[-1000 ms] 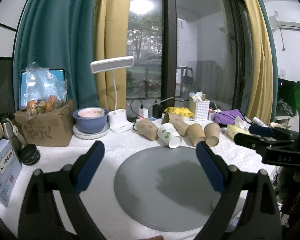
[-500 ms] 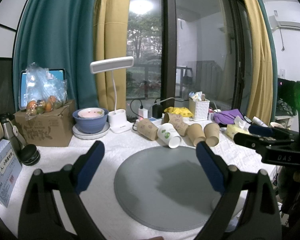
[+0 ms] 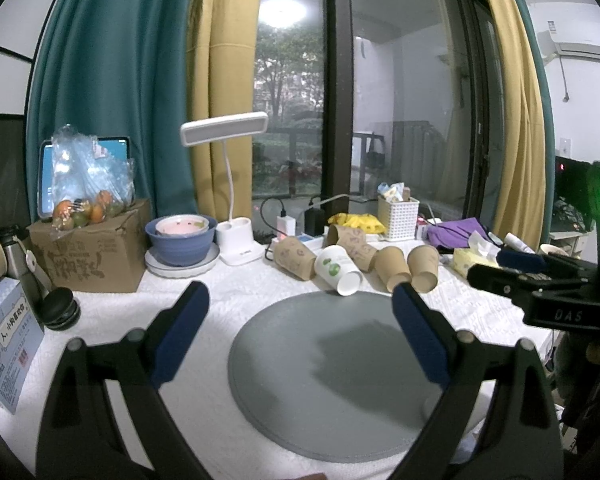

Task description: Flip cup upright

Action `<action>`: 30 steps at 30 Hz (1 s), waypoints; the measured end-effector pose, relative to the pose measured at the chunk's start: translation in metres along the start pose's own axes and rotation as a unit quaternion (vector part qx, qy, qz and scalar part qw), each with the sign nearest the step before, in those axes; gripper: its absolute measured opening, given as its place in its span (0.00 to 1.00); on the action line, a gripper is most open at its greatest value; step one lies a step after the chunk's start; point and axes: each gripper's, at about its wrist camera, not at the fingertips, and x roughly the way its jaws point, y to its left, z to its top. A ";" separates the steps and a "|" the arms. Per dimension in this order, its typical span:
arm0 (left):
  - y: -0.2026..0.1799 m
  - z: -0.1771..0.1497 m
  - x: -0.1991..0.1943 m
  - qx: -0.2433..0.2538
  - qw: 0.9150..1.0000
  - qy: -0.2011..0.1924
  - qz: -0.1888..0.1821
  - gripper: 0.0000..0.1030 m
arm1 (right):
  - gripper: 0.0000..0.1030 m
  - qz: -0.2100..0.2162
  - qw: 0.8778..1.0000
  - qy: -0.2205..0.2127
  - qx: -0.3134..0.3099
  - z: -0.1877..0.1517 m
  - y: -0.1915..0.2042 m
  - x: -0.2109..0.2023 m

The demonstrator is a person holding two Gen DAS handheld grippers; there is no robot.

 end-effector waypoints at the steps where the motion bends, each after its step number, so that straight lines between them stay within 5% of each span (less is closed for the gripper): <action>1: 0.000 0.000 0.000 0.000 1.000 0.000 0.000 0.91 | 0.79 0.000 1.000 0.000 0.000 0.000 0.000 0.000; 18: -0.009 -0.010 0.010 0.009 1.000 0.018 -0.006 0.91 | 0.79 -0.001 1.000 0.006 0.010 -0.006 -0.005 0.004; 30: -0.044 -0.032 0.067 0.052 0.993 0.106 -0.026 0.91 | 0.79 -0.027 0.998 0.032 0.055 -0.035 -0.065 0.031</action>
